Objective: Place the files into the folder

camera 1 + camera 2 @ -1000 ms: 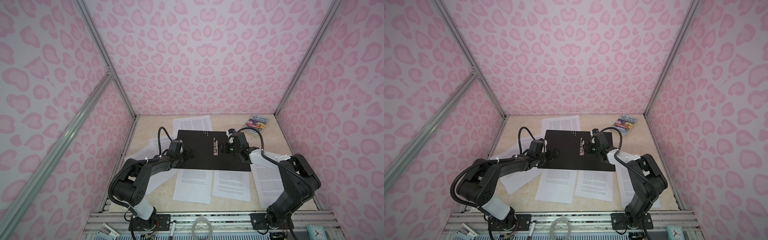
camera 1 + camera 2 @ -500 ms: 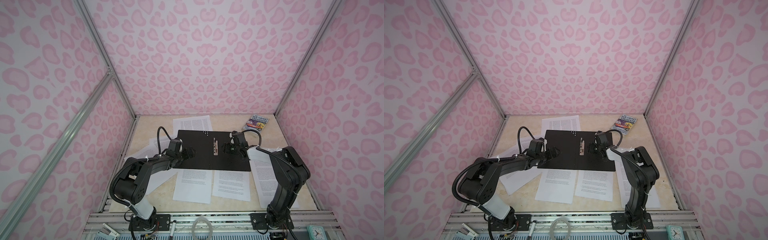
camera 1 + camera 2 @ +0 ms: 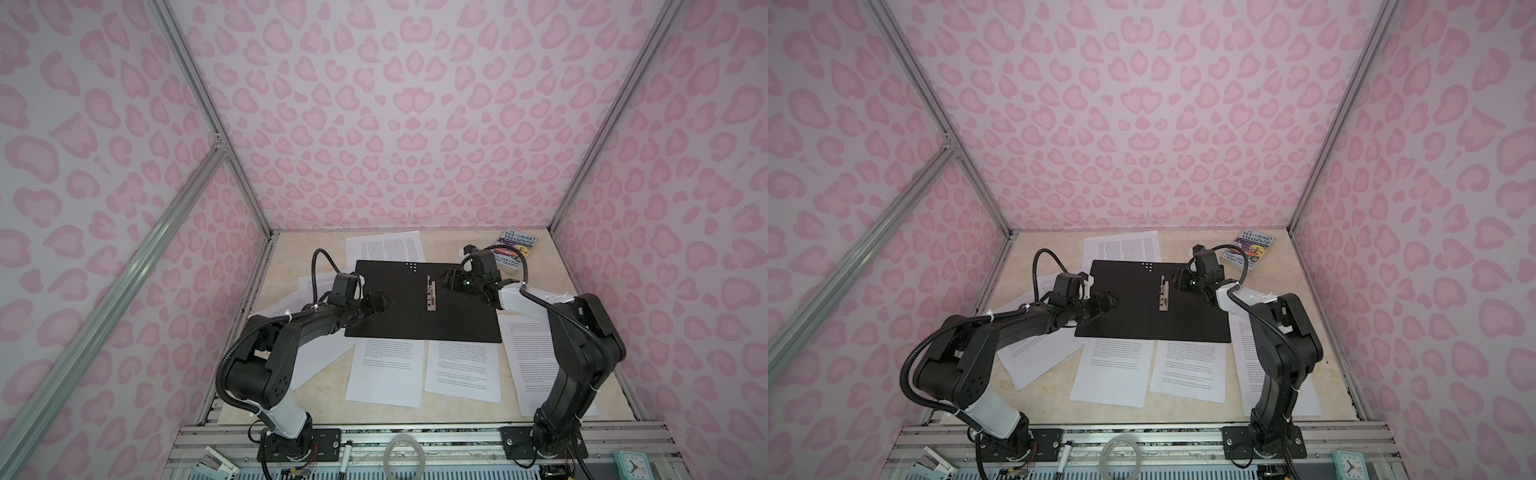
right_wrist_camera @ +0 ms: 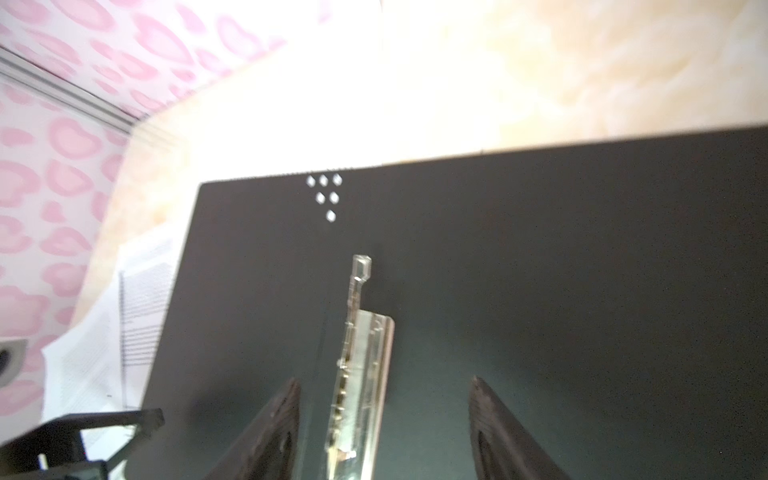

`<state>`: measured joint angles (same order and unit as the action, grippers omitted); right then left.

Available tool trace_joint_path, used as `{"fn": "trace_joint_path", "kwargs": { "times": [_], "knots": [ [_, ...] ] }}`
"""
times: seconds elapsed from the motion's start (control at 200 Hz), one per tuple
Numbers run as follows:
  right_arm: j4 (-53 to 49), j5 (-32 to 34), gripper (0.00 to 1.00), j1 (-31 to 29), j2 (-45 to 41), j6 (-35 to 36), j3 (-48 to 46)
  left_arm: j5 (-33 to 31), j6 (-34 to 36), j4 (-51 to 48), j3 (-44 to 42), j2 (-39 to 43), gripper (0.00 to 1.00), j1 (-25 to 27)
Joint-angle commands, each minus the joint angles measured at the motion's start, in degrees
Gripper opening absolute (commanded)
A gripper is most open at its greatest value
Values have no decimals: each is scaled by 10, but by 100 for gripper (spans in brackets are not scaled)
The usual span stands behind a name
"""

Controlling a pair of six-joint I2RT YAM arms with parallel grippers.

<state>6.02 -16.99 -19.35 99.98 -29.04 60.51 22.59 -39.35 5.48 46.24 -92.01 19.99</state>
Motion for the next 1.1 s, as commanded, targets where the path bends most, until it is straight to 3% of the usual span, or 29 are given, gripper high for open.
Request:
{"fn": "trace_joint_path", "kwargs": {
  "times": [0.0,0.205,0.33,0.485,0.675,0.86,1.095],
  "knots": [
    [-52,53,68,0,-71,-28,-46,21,11,-15,-12,64,98,14],
    [-54,50,89,6,-245,-70,-223,18,11,-37,-78,158,98,81],
    [-54,16,90,4,-295,-84,-289,-3,6,-52,-118,193,98,122],
    [-67,28,91,-19,-325,-90,-334,7,-15,-28,-150,176,97,137],
    [-47,17,91,-32,-323,-108,-374,12,-29,-2,-143,121,97,145],
    [-23,16,91,-41,-312,-116,-396,-26,-56,15,-135,74,97,146],
    [-1,0,89,-31,-200,-110,-335,-55,-80,38,-115,12,97,128]
  ]
}}
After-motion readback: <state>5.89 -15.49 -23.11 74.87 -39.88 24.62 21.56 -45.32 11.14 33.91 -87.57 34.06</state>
